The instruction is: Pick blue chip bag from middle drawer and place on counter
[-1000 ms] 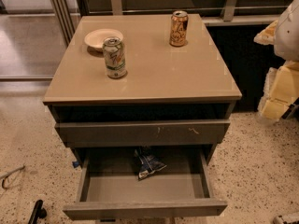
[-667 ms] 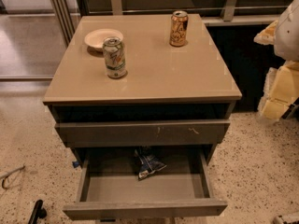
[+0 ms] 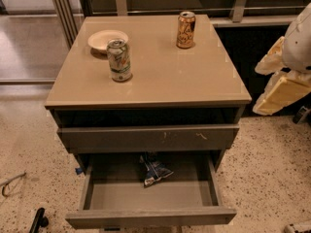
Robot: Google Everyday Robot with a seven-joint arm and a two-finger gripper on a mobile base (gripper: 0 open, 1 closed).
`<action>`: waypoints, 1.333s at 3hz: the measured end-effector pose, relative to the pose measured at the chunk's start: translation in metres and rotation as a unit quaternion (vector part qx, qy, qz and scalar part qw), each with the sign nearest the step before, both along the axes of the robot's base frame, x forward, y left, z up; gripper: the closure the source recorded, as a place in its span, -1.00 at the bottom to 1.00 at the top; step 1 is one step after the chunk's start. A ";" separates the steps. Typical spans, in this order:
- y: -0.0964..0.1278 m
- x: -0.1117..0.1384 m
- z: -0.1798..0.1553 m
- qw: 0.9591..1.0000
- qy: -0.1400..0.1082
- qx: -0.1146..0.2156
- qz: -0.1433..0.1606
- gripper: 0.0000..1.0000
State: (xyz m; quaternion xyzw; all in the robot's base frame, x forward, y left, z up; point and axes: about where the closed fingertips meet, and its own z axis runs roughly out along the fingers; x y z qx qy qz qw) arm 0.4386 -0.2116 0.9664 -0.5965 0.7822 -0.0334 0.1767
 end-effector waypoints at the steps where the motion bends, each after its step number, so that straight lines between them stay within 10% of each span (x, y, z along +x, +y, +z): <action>1: 0.010 -0.004 -0.029 0.999 -0.002 0.033 -0.006 0.30; 2: 0.027 -0.005 -0.086 0.995 0.002 0.094 -0.014 0.76; 4: 0.029 0.006 -0.082 0.995 -0.024 0.099 -0.021 1.00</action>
Offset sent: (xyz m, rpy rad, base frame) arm 0.0238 0.0483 -0.1465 0.3685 -0.0923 -0.0681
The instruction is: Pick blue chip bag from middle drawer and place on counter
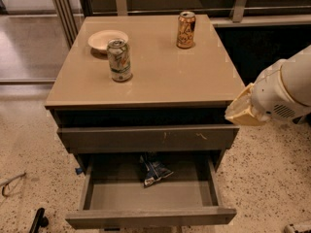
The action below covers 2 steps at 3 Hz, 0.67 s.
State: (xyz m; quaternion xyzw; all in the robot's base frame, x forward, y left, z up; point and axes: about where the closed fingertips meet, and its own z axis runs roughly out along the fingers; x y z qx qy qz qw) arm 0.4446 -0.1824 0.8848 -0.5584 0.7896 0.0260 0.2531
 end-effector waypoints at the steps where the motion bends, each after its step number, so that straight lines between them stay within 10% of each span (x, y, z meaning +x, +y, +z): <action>1: 0.012 -0.008 -0.054 1.000 0.006 0.007 0.009 1.00; 2: 0.030 -0.011 -0.112 0.999 0.008 0.029 0.009 1.00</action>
Offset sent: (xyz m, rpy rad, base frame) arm -0.0111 0.0503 -0.1827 0.1161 0.0167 0.0100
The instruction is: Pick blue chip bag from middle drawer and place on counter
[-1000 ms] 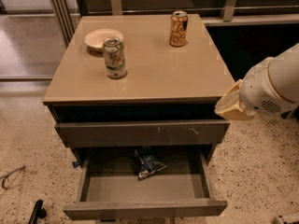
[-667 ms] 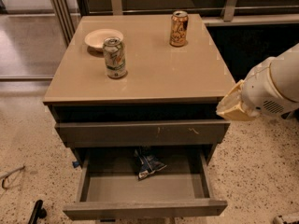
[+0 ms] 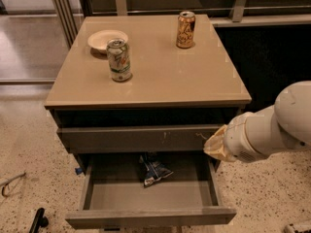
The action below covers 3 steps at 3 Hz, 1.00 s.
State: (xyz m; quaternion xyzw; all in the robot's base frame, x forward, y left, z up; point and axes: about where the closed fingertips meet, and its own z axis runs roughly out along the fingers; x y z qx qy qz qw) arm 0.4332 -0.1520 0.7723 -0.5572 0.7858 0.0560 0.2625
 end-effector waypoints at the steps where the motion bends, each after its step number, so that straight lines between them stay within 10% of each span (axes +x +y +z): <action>1: 0.020 0.005 -0.051 1.000 -0.001 0.027 -0.004 1.00; 3: 0.037 0.012 -0.112 0.999 0.009 0.043 -0.009 1.00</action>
Offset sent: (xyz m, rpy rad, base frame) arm 0.0167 0.0534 -0.1953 0.1197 0.0778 -0.0309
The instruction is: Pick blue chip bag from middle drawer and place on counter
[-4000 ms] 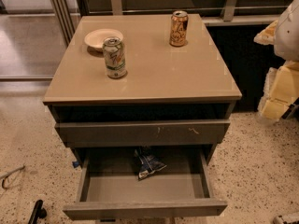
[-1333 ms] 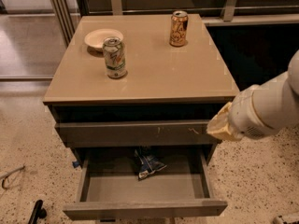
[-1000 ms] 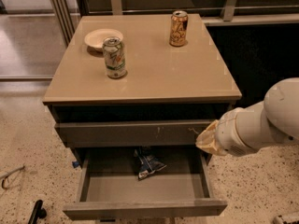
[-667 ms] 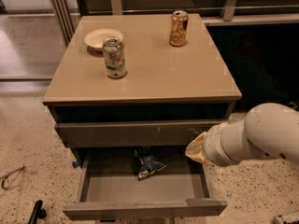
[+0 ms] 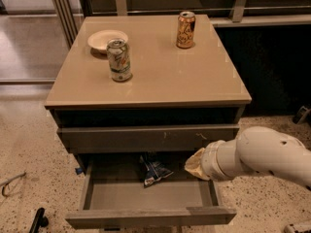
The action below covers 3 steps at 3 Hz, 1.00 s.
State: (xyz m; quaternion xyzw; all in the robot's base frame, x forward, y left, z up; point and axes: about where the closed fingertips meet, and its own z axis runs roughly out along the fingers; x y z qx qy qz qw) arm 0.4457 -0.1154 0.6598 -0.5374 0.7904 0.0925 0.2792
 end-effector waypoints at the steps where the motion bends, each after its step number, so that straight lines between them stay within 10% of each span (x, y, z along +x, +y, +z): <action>1: 0.010 -0.006 -0.031 1.000 0.001 0.011 0.005 1.00; 3: 0.066 -0.010 -0.121 0.997 -0.003 0.064 0.035 1.00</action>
Offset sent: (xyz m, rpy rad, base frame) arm -0.0199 0.0703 -0.1399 0.1470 -0.0076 0.0715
